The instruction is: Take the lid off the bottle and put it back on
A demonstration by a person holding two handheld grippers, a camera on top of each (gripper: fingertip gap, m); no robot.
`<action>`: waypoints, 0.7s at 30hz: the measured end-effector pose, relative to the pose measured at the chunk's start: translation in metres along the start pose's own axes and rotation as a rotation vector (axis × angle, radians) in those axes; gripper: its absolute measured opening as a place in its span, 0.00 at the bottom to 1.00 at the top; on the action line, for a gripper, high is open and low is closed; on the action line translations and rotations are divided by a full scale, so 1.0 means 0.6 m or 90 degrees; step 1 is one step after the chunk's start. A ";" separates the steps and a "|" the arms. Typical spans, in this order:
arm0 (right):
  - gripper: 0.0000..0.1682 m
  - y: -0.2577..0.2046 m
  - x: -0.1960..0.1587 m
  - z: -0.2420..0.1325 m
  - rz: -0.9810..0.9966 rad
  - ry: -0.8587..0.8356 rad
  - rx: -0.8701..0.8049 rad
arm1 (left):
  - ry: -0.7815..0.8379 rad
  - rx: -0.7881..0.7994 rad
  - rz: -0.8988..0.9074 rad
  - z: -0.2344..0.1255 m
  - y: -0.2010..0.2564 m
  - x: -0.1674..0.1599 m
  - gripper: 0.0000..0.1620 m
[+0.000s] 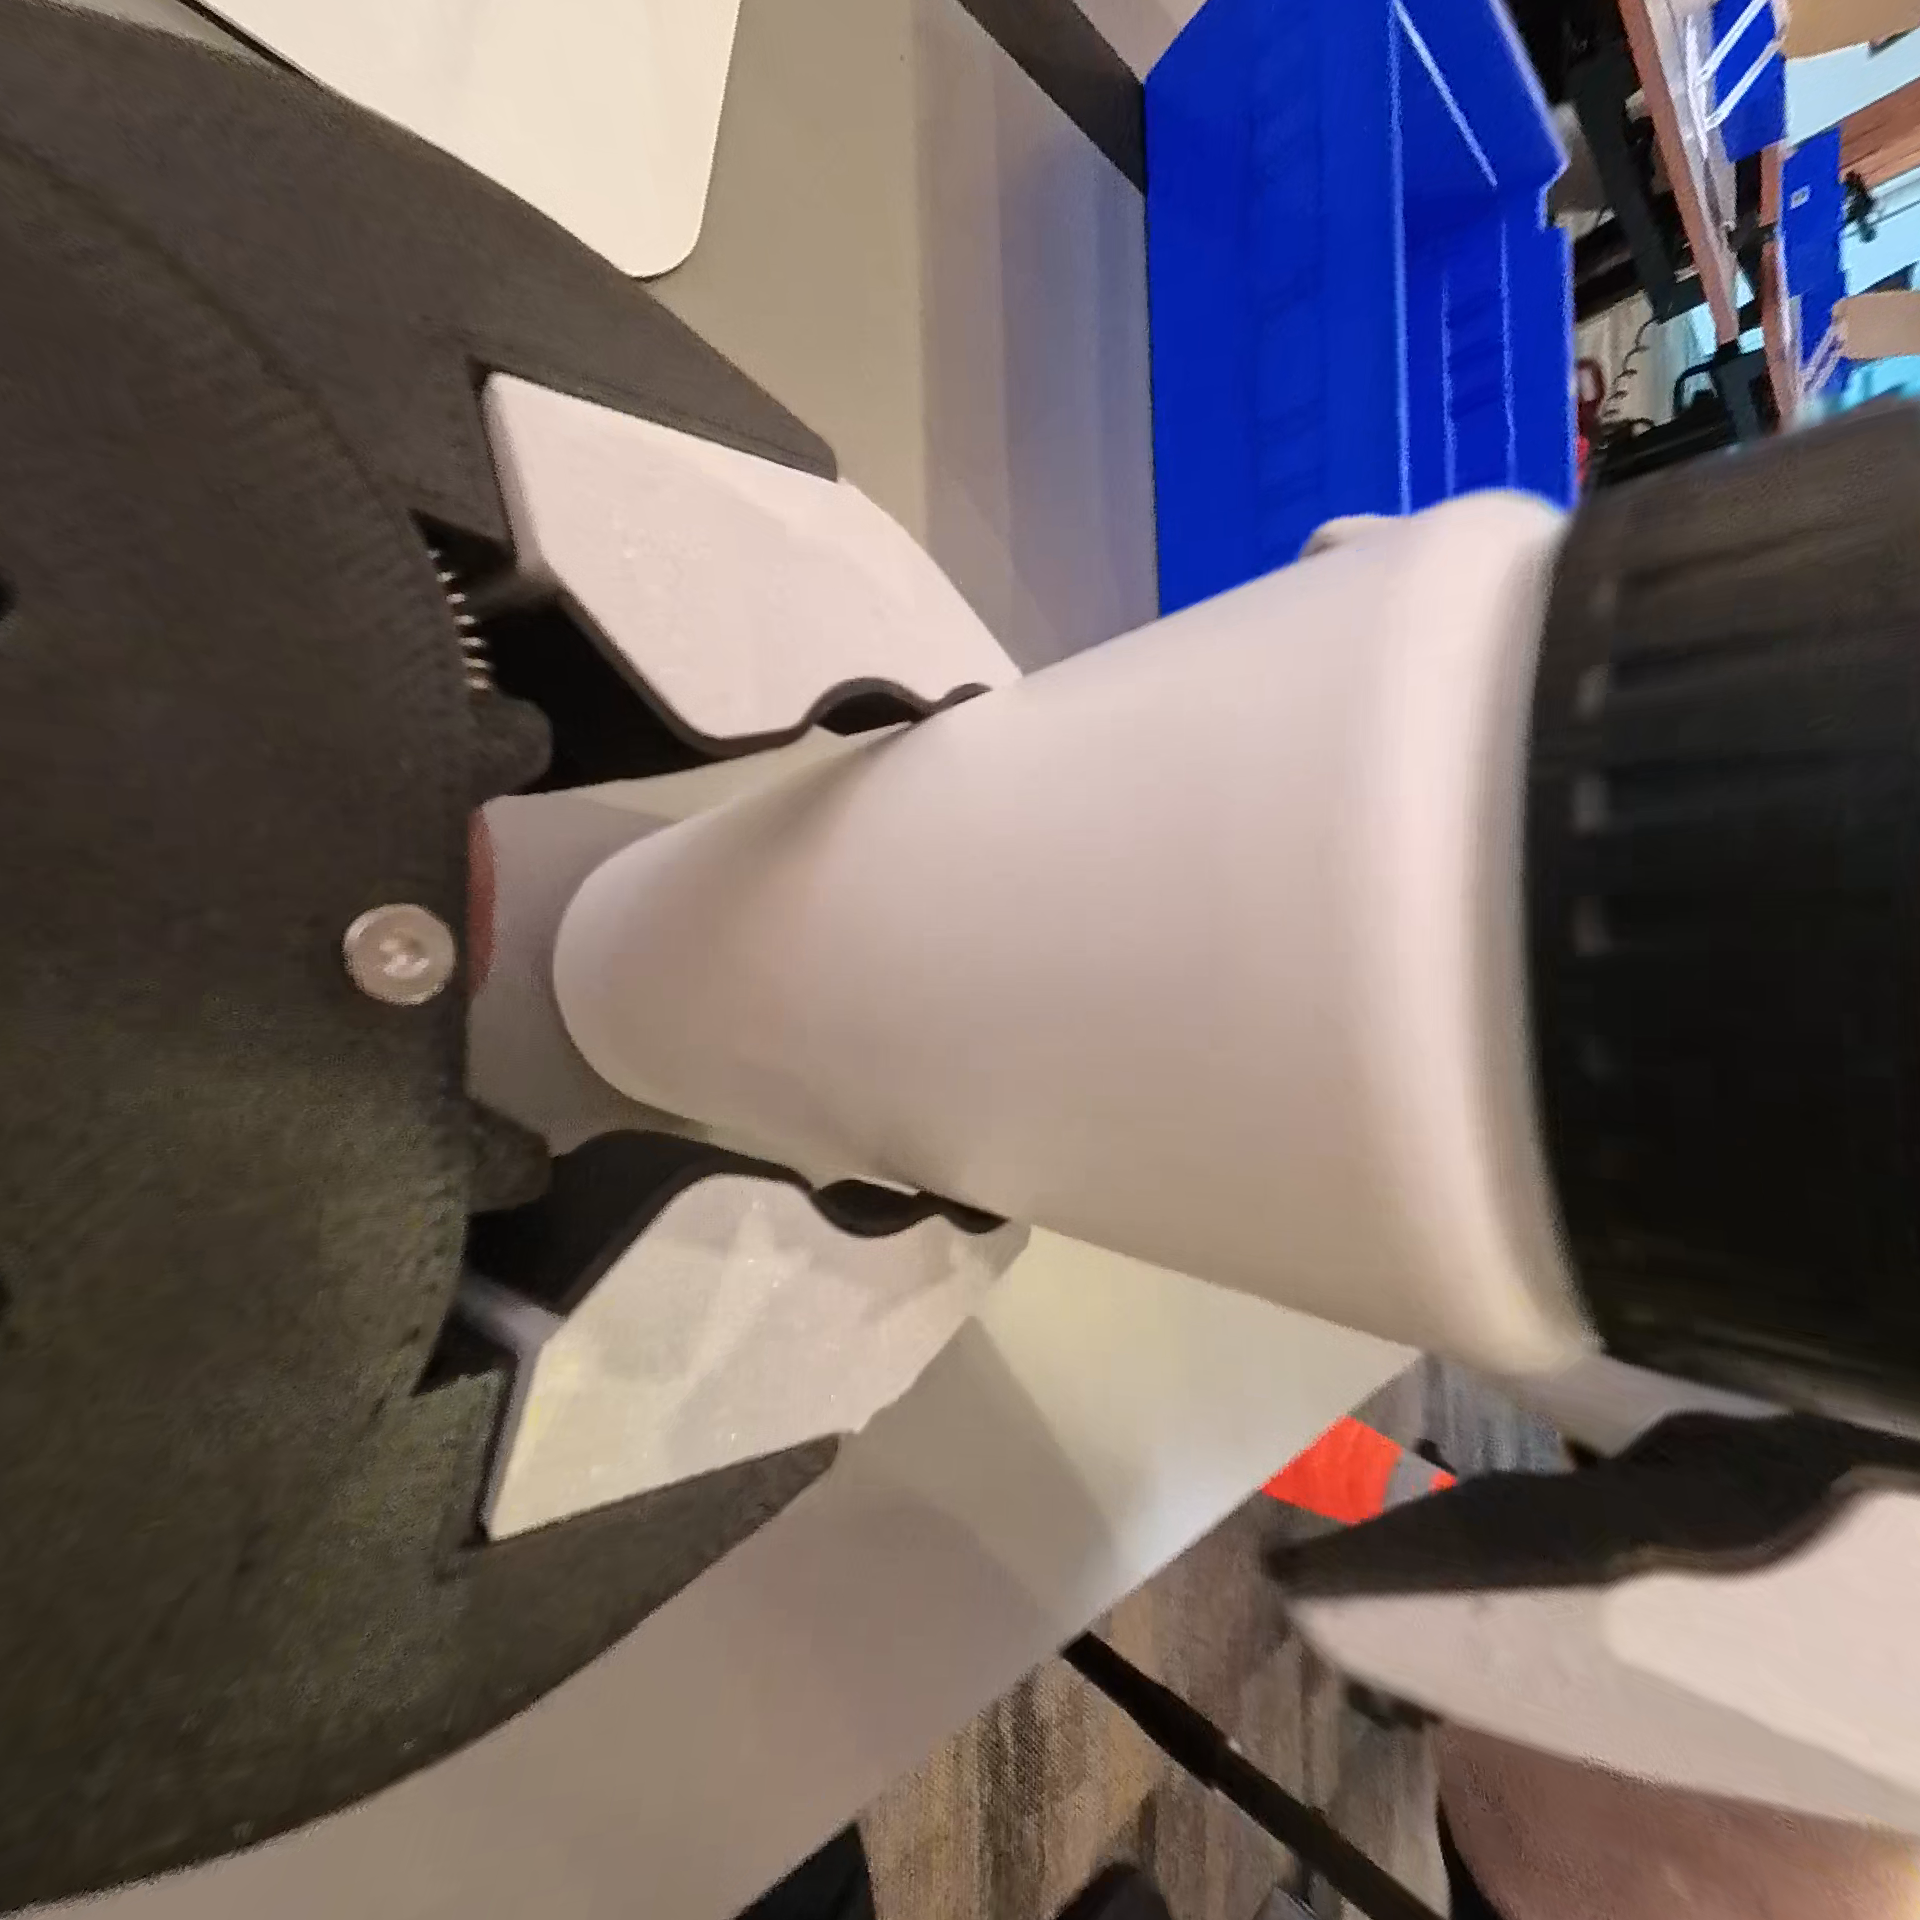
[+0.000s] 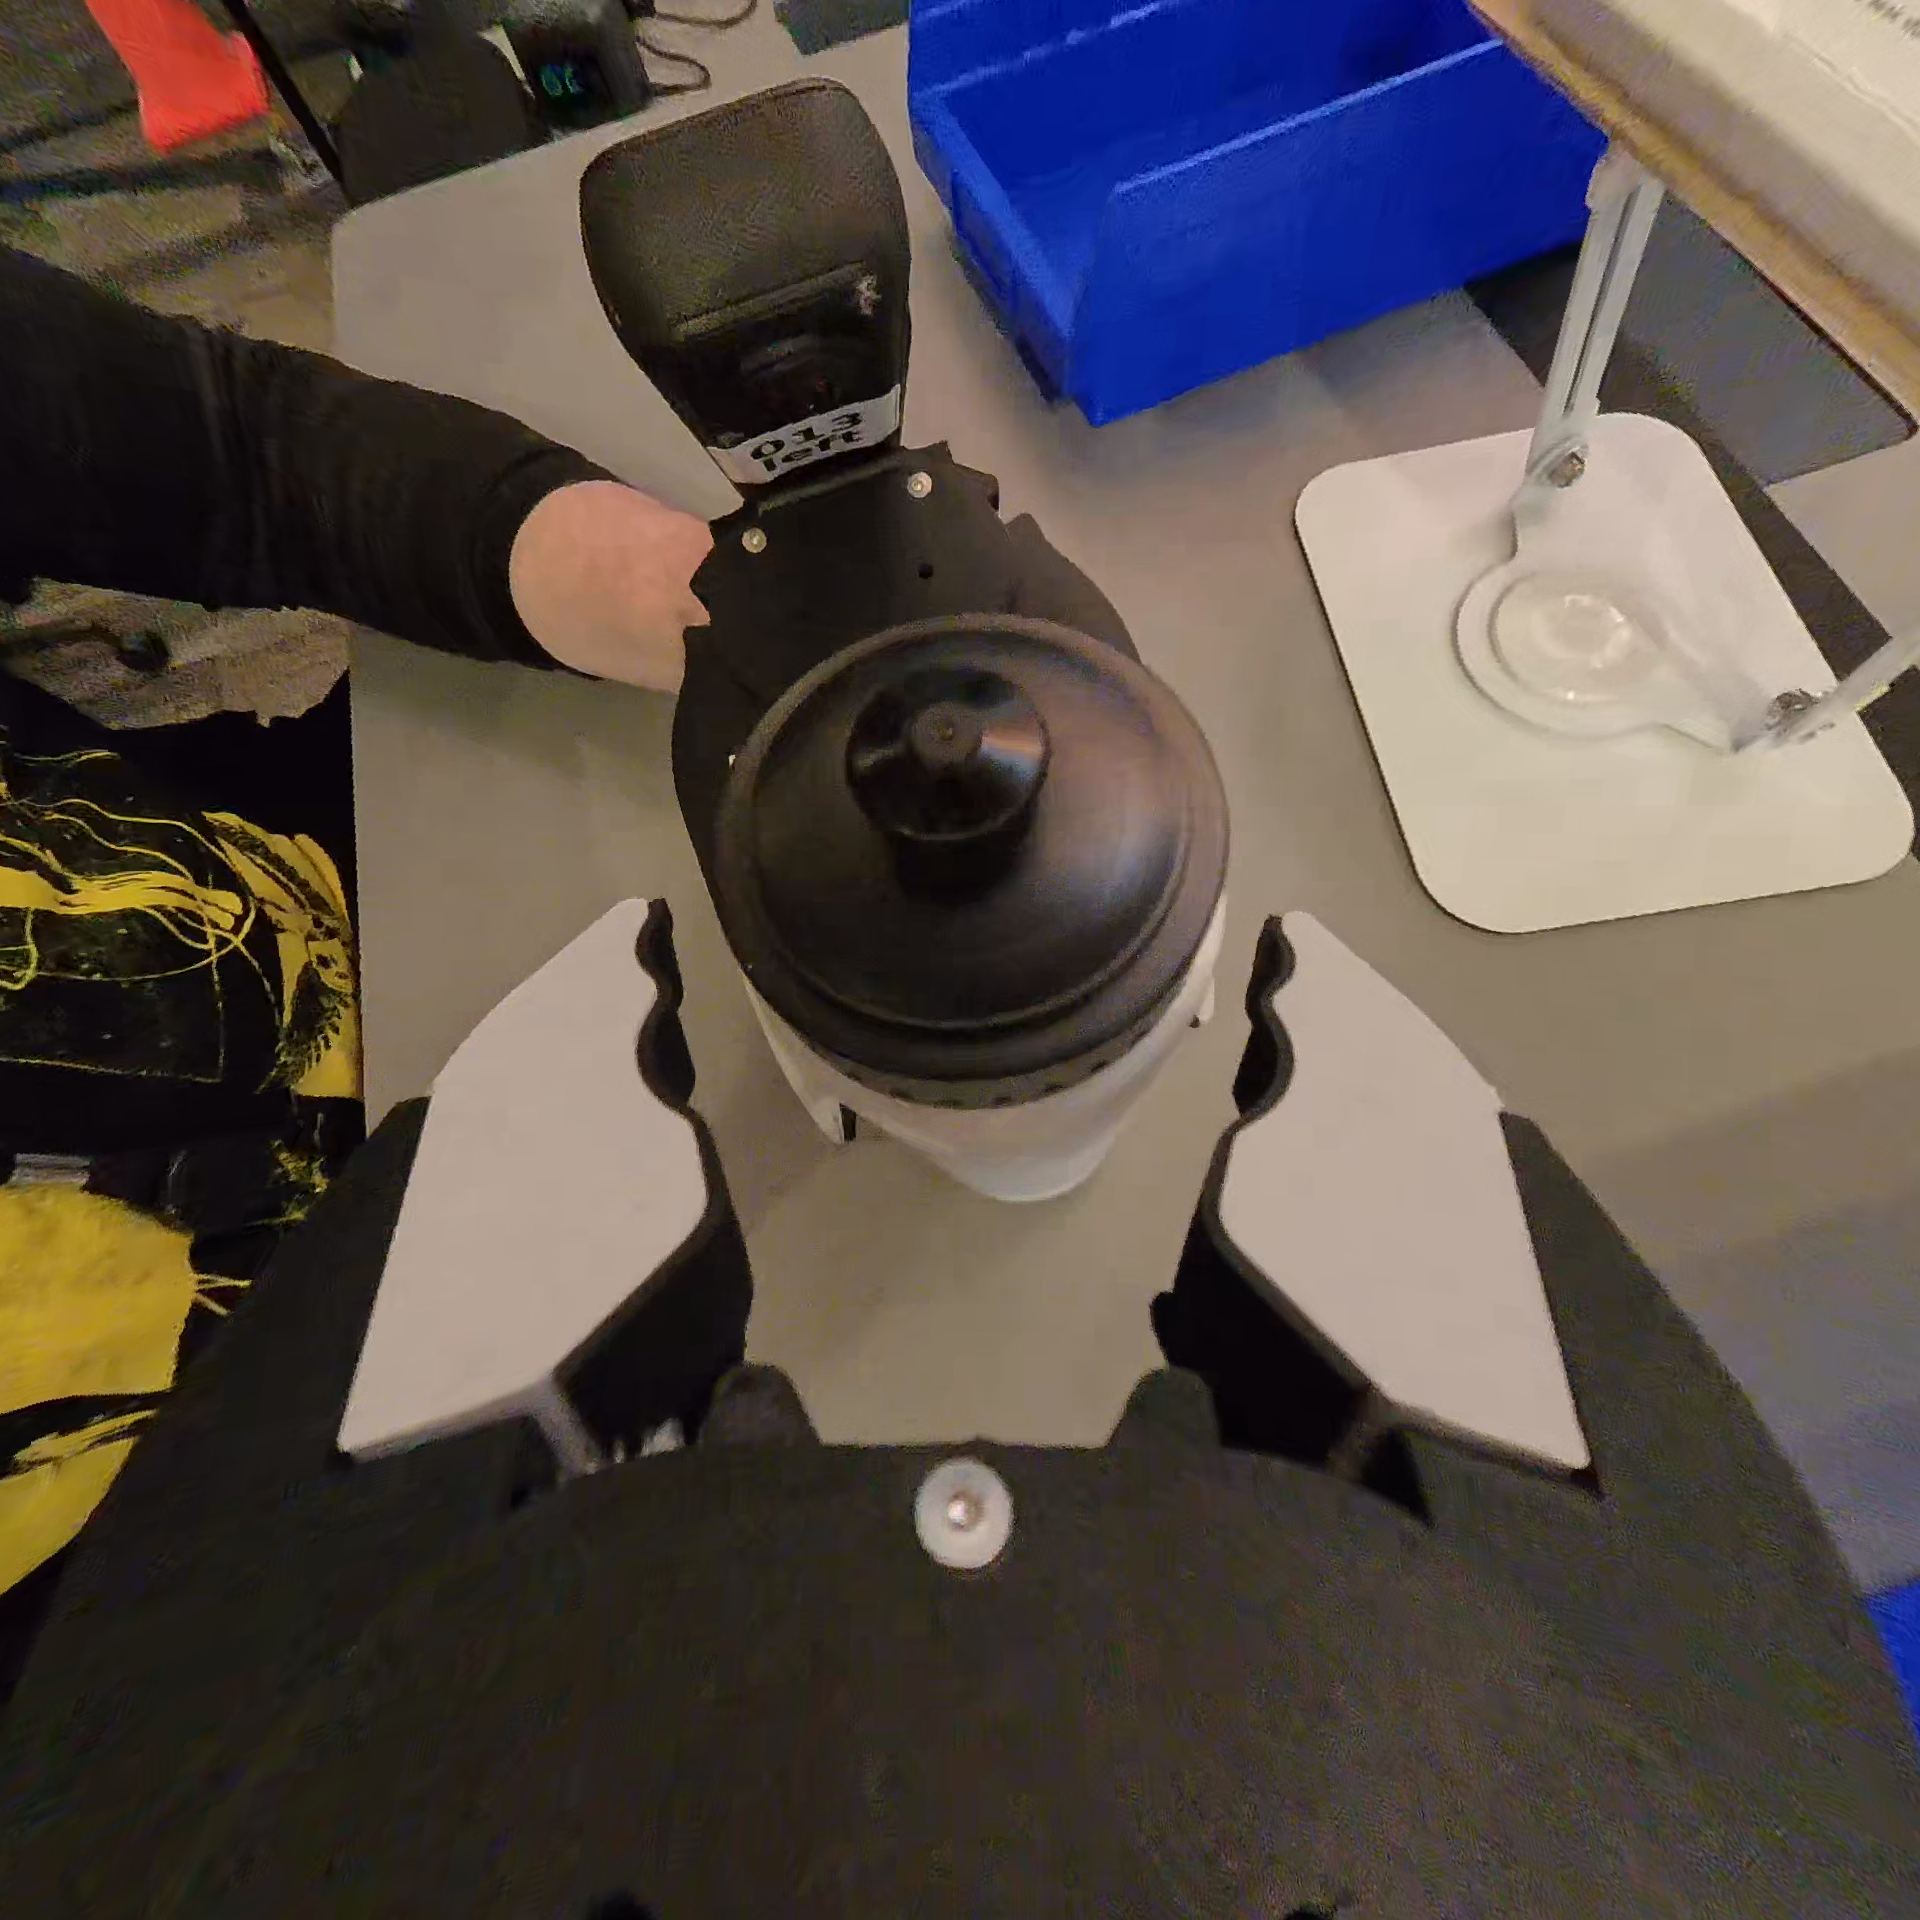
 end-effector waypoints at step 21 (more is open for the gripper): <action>0.62 0.013 -0.031 0.059 0.002 0.243 0.026 | 0.039 0.018 -0.003 0.008 0.004 0.002 0.53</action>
Point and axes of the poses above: each gripper's, where its closed fingertips meet, z out along the fingers, x out of its top, y = z × x across the jaws, the point moved 7 cm from there along -z, back along the fingers, and after that the axes turned 9 degrees about -y, right-handed, at the moved point
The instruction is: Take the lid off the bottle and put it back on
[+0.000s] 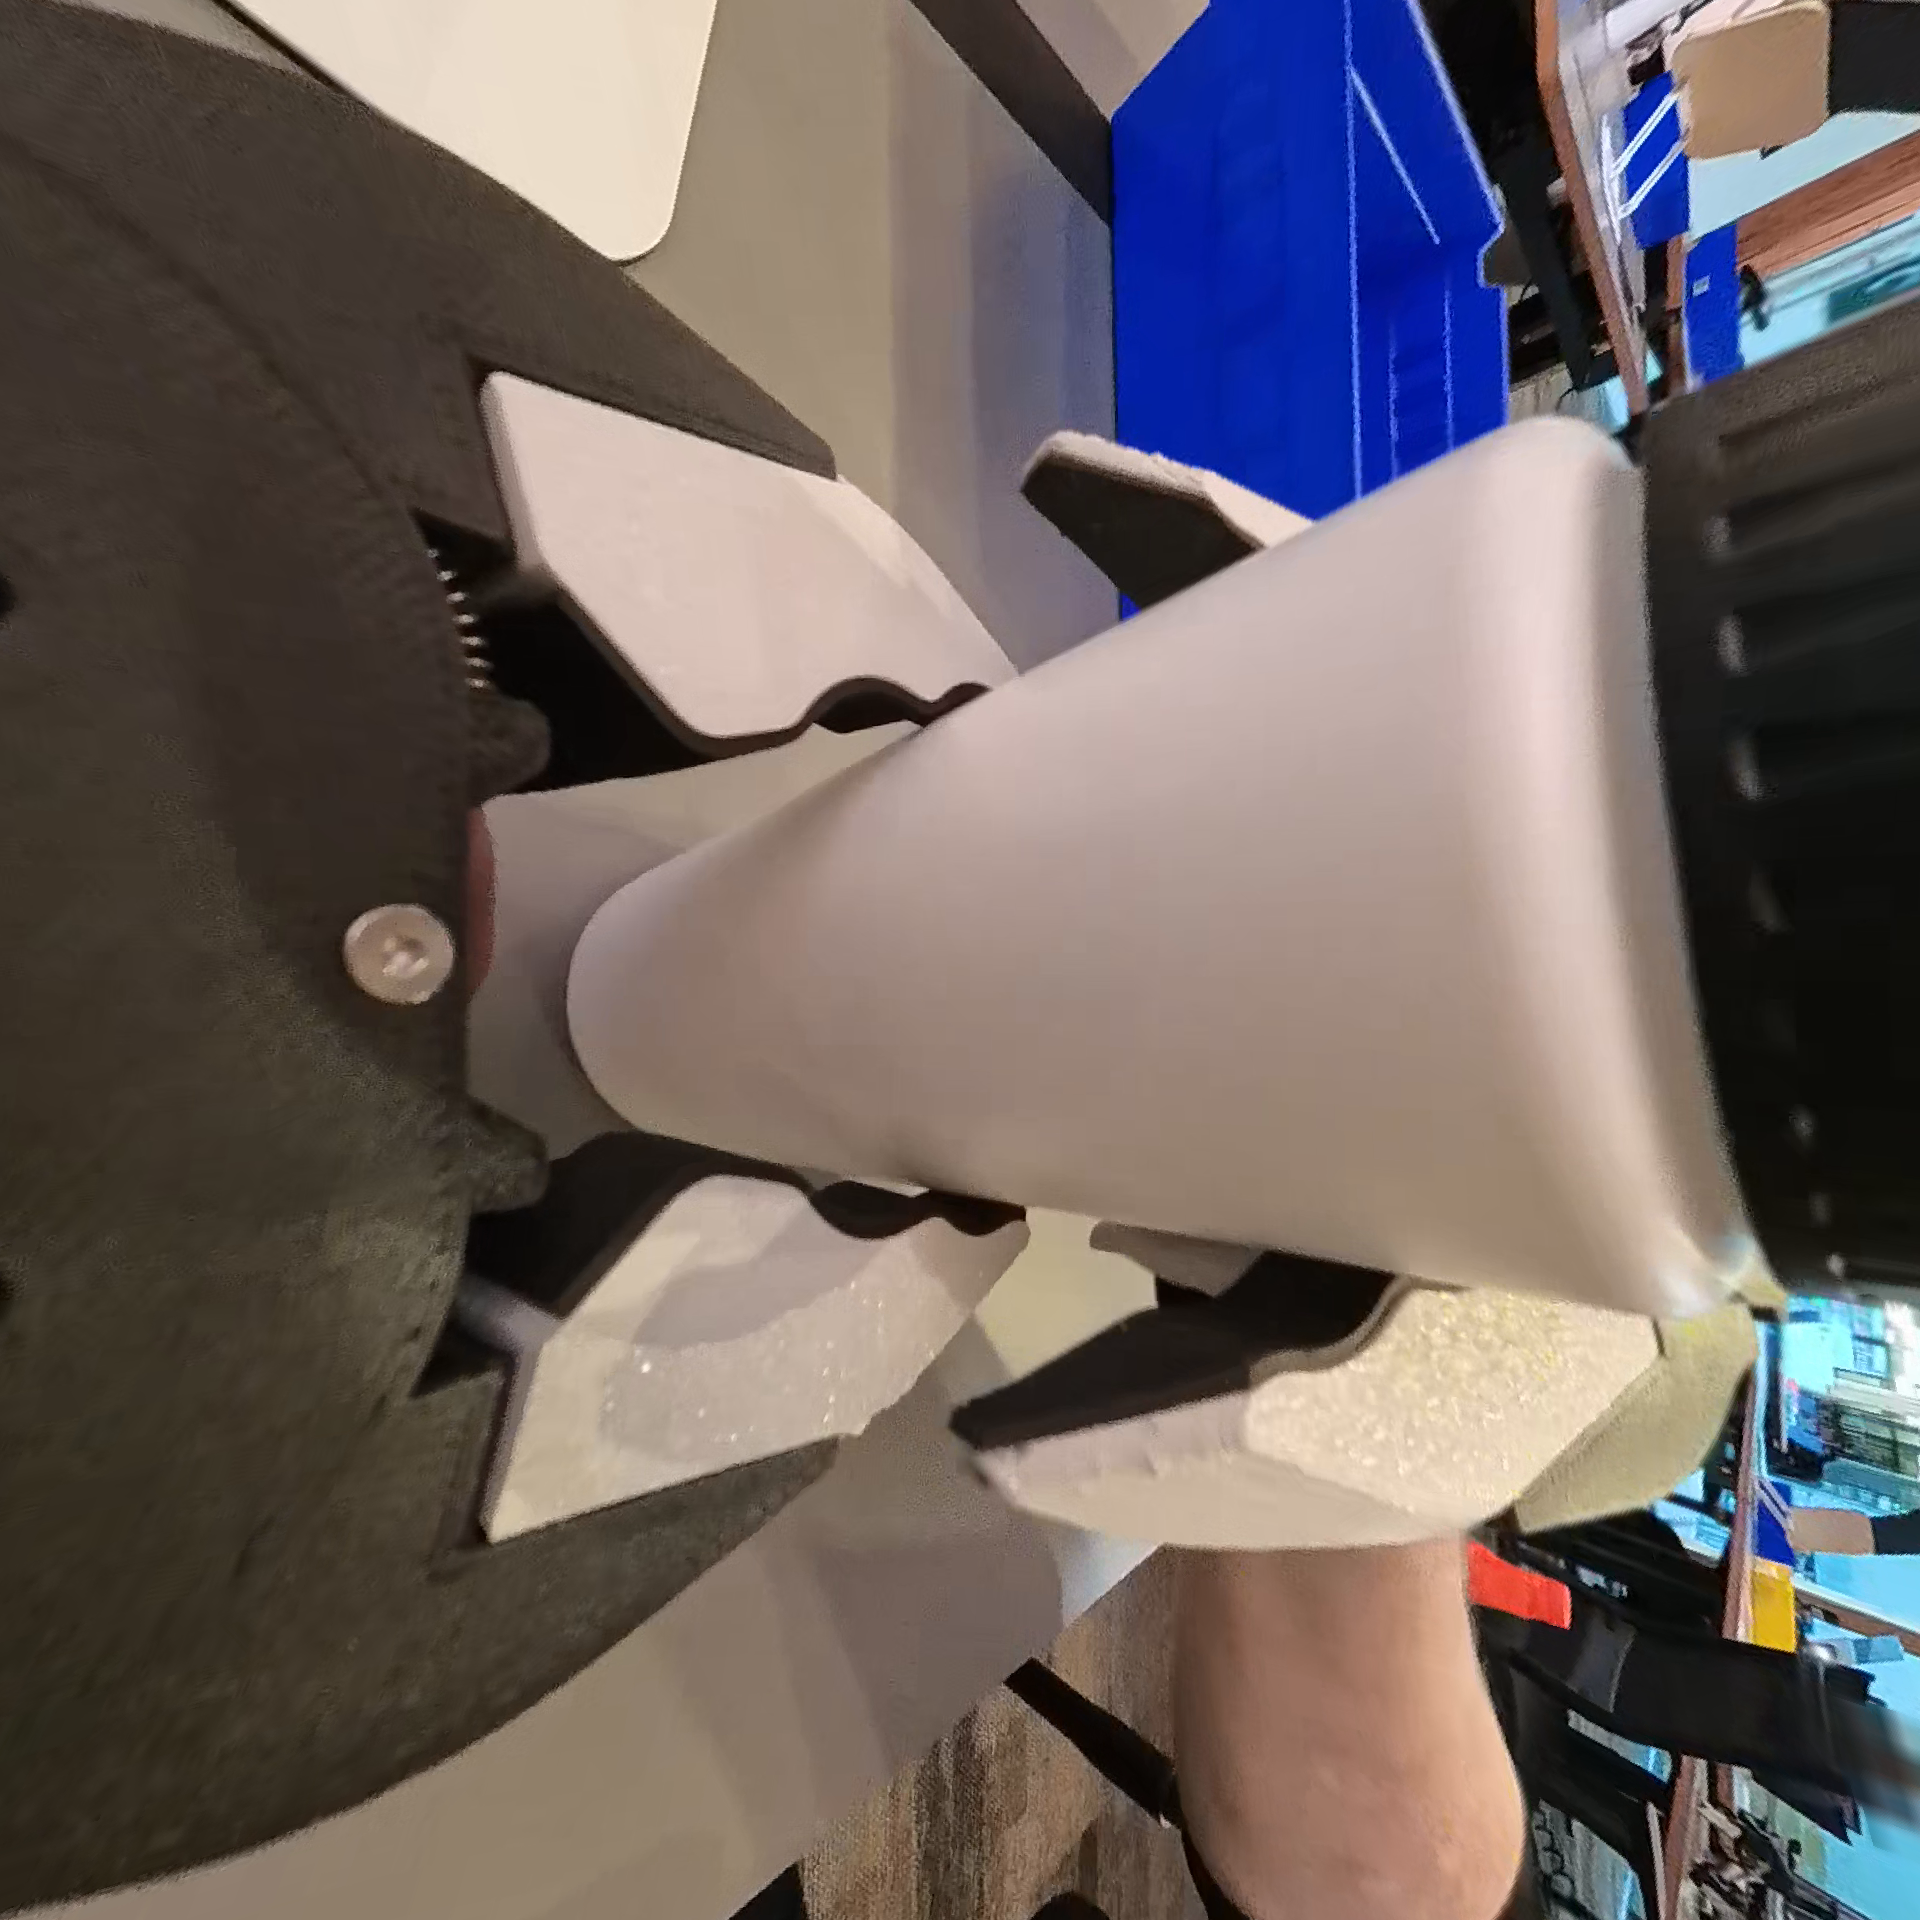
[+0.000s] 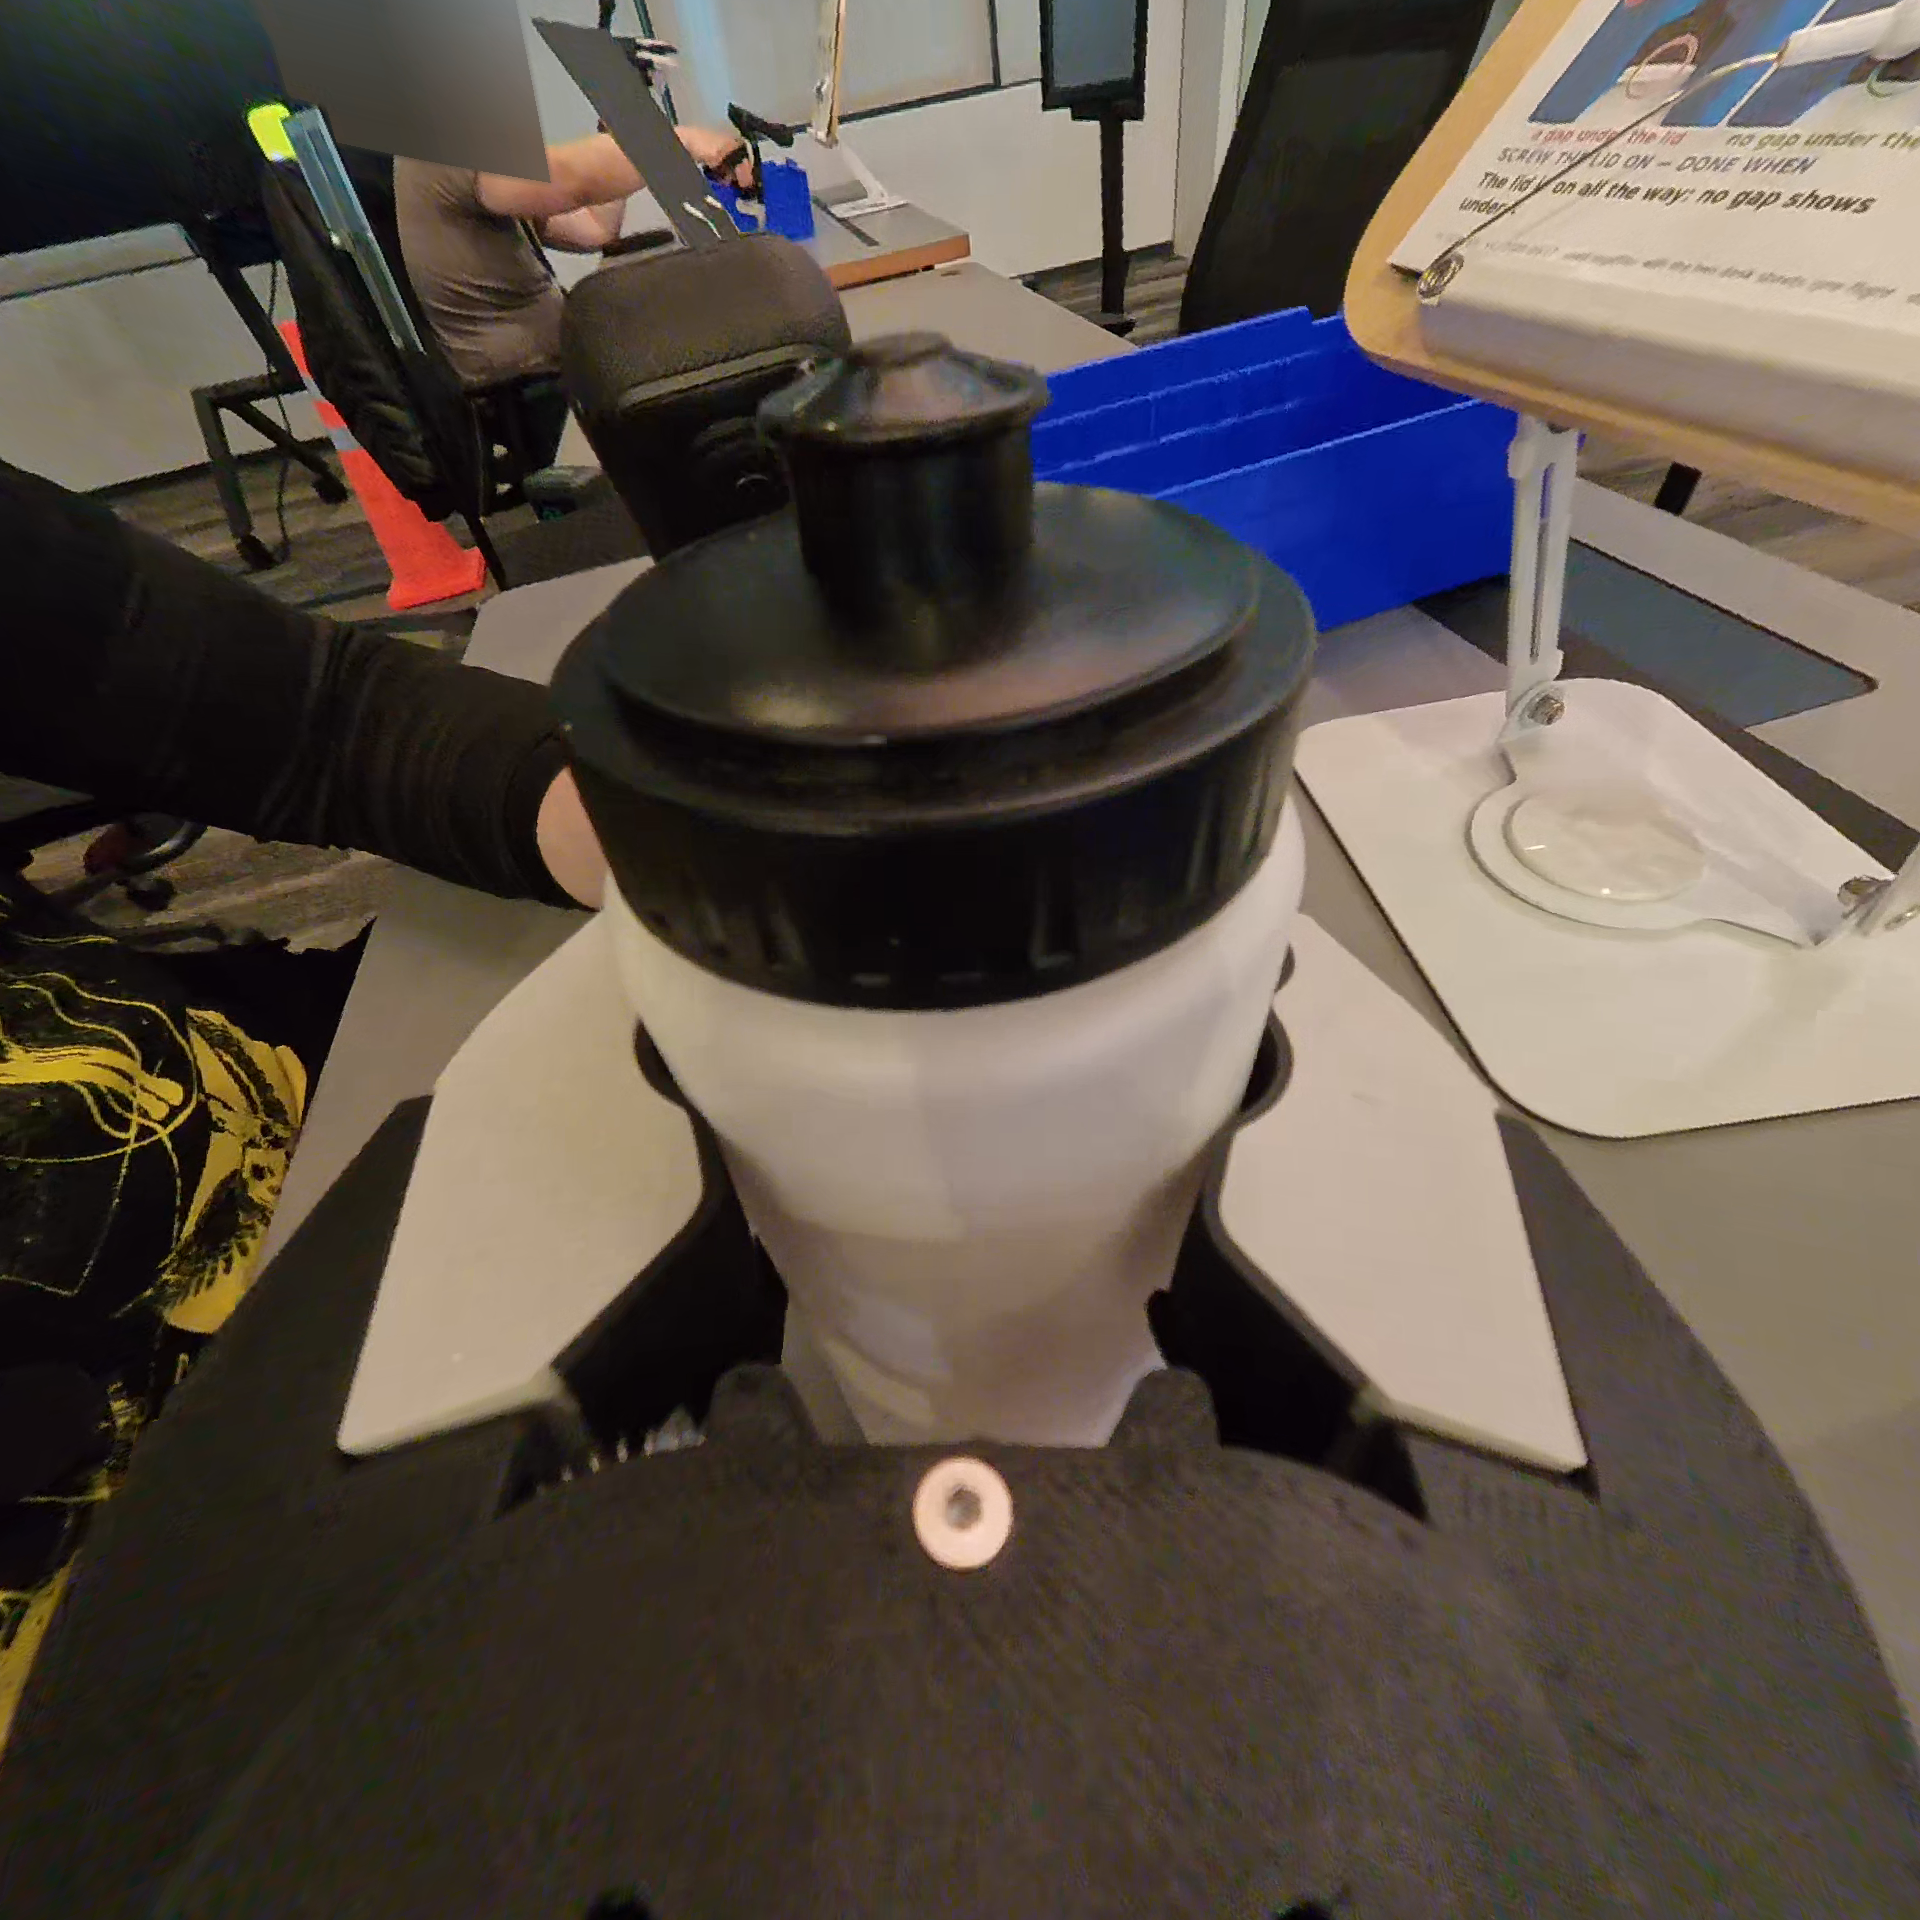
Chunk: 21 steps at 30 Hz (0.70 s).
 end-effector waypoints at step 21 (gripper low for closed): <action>0.62 0.395 0.031 -0.327 0.365 -0.242 -0.362 | 0.032 0.093 -0.084 -0.016 -0.064 -0.032 0.28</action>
Point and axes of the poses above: each gripper's, where its closed fingertips meet, z out along the fingers, x out of its top, y = z × x across the jaws, the point moved 7 cm from there along -z, back along the fingers, and after that the axes turned 9 degrees about -y, right-handed, at the moved point
